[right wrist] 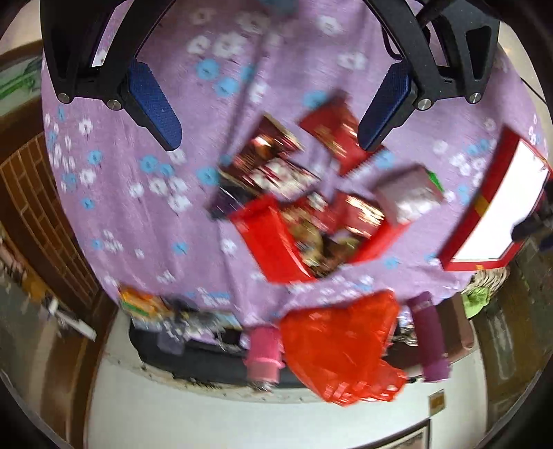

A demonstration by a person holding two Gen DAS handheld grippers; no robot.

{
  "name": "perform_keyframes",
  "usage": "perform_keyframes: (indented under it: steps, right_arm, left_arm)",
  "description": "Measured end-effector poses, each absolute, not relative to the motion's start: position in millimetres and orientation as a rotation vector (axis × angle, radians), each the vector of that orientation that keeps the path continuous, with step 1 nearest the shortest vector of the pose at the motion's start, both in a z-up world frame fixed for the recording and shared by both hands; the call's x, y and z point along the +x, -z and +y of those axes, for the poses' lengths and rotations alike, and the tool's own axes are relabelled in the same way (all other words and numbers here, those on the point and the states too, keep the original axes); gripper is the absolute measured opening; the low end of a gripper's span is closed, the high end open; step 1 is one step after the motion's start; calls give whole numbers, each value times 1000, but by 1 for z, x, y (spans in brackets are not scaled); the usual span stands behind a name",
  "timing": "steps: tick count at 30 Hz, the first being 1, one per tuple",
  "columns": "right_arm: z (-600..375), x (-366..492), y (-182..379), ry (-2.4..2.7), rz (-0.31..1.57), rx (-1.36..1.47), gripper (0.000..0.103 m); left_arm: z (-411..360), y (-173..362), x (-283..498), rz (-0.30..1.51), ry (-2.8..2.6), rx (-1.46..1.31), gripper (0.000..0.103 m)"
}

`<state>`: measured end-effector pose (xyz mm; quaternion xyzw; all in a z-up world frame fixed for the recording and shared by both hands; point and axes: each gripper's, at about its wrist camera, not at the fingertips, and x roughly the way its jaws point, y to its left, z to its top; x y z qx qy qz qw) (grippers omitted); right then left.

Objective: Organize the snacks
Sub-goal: 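Grasp the white-pink snack with the left tool while the right tool grasps a red snack packet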

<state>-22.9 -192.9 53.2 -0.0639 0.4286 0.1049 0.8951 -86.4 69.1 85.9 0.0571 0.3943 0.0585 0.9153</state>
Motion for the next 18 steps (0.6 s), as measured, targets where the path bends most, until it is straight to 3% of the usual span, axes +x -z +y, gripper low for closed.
perform_keyframes:
  steps: [9, 16, 18]
  right_arm:
    - [-192, -3, -27, -421, 1000, -2, 96]
    - [-152, 9, -14, -514, 1042, -102, 85]
    - [-149, 13, -8, -539, 1064, -109, 76]
  left_arm:
    - [32, -53, -46, 907, -1, 268, 103]
    - [25, -47, -24, 951, 136, 269, 103]
    - [20, -45, -22, 966, 196, 261, 103]
